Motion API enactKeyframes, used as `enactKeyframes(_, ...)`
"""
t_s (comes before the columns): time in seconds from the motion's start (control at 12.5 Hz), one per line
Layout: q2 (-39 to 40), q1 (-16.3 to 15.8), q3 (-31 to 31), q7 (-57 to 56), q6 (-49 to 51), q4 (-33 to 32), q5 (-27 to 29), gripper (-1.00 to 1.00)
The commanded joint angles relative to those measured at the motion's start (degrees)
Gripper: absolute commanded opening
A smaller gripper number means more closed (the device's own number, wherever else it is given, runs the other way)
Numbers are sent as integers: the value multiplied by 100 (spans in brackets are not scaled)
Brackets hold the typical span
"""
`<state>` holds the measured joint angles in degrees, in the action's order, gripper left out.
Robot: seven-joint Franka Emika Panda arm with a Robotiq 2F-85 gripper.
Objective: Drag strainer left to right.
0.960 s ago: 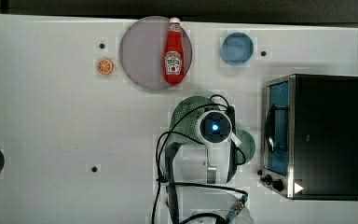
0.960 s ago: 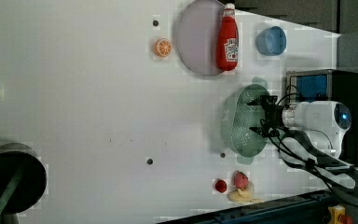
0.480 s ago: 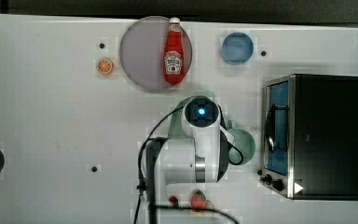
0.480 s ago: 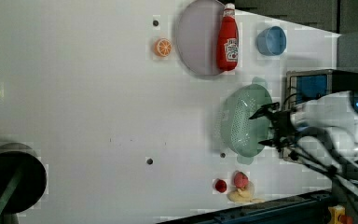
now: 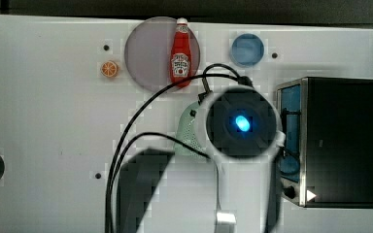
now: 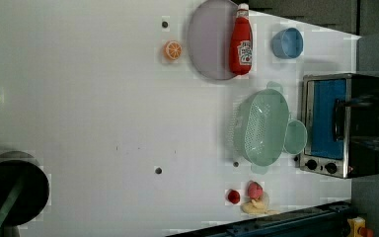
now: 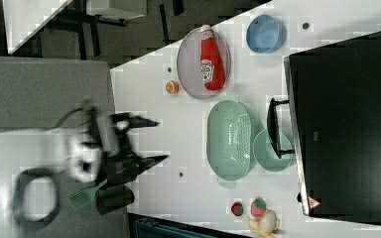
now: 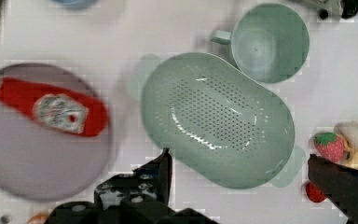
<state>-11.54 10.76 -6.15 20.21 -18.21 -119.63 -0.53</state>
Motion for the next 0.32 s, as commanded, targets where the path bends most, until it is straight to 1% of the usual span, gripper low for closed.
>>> enactKeyframes(0.08, -297, -111, 66, -1283, 705, 91, 273, 100)
enactKeyframes(0.32, -624, -112, 56, -1761, 1403, 362, 238, 100)
